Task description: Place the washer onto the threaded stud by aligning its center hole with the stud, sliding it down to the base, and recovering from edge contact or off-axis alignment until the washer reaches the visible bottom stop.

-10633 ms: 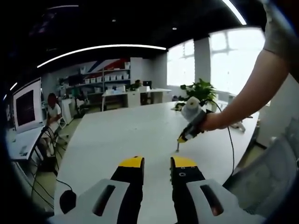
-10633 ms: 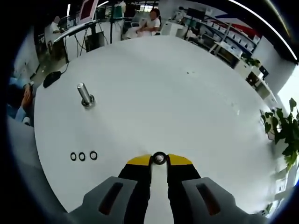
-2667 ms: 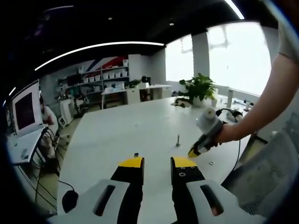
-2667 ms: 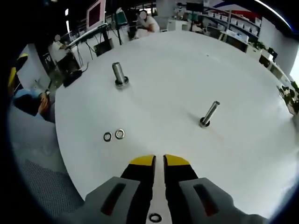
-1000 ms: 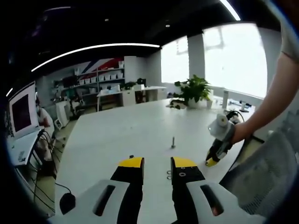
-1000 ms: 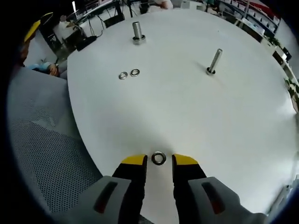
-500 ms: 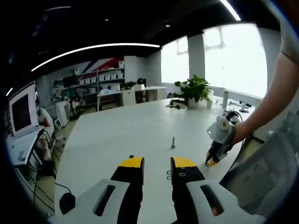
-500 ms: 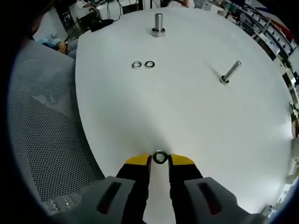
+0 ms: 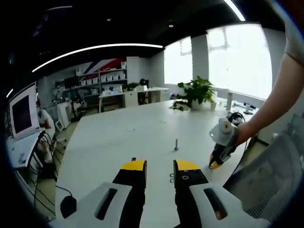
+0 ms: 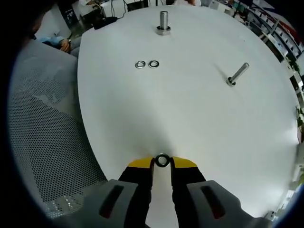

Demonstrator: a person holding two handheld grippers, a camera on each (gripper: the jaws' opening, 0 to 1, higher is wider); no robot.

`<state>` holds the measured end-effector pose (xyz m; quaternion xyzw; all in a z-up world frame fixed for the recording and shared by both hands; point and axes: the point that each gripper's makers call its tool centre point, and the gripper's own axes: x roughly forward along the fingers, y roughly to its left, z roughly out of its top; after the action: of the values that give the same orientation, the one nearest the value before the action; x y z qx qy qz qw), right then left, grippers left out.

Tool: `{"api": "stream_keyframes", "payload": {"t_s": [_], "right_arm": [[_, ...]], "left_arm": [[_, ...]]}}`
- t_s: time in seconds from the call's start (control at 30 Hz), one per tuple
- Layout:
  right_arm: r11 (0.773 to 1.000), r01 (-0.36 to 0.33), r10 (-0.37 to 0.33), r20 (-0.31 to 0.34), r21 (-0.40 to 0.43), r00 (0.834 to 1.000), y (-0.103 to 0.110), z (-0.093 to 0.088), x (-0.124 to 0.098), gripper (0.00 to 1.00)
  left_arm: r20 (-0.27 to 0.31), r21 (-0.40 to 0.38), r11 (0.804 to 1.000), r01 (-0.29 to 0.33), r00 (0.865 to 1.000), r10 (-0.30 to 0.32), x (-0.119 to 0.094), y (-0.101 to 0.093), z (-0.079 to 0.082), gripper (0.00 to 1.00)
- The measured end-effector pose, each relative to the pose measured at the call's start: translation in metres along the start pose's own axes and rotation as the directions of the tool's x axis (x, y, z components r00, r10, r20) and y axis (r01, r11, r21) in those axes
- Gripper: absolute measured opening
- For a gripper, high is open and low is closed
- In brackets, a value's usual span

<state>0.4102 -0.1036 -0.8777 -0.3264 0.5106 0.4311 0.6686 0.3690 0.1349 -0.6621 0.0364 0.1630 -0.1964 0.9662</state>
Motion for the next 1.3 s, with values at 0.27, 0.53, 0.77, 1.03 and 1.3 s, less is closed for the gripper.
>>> {"api": "stream_keyframes", "payload": {"t_s": [0.27,0.53,0.77,1.03,1.3], "right_arm": [[1.0,0.002,-0.003,-0.026,-0.016,1.0,-0.002,-0.001,0.0,0.16],[1.0,0.006,-0.007,-0.033,-0.024,0.999,-0.004,-0.002,-0.002,0.14],[1.0,0.009,-0.01,-0.018,-0.028,1.0,-0.003,-0.001,-0.002,0.14],[1.0,0.031,-0.031,-0.004,0.001,1.0,-0.008,-0.001,-0.002,0.13],[0.997,0.046,-0.049,0.048,0.068,0.998,-0.022,0.011,-0.008,0.13]], "left_arm": [[0.003,-0.002,1.0,-0.004,1.0,0.004,0.0,0.001,0.0,0.2],[-0.001,0.001,1.0,-0.002,1.0,0.002,0.0,0.0,-0.001,0.2],[-0.002,0.002,1.0,-0.003,1.0,0.003,0.0,0.001,-0.001,0.2],[-0.003,0.002,1.0,-0.008,1.0,0.008,0.0,0.002,-0.001,0.2],[-0.004,0.001,1.0,-0.012,1.0,0.012,0.0,0.003,-0.001,0.2]]}}
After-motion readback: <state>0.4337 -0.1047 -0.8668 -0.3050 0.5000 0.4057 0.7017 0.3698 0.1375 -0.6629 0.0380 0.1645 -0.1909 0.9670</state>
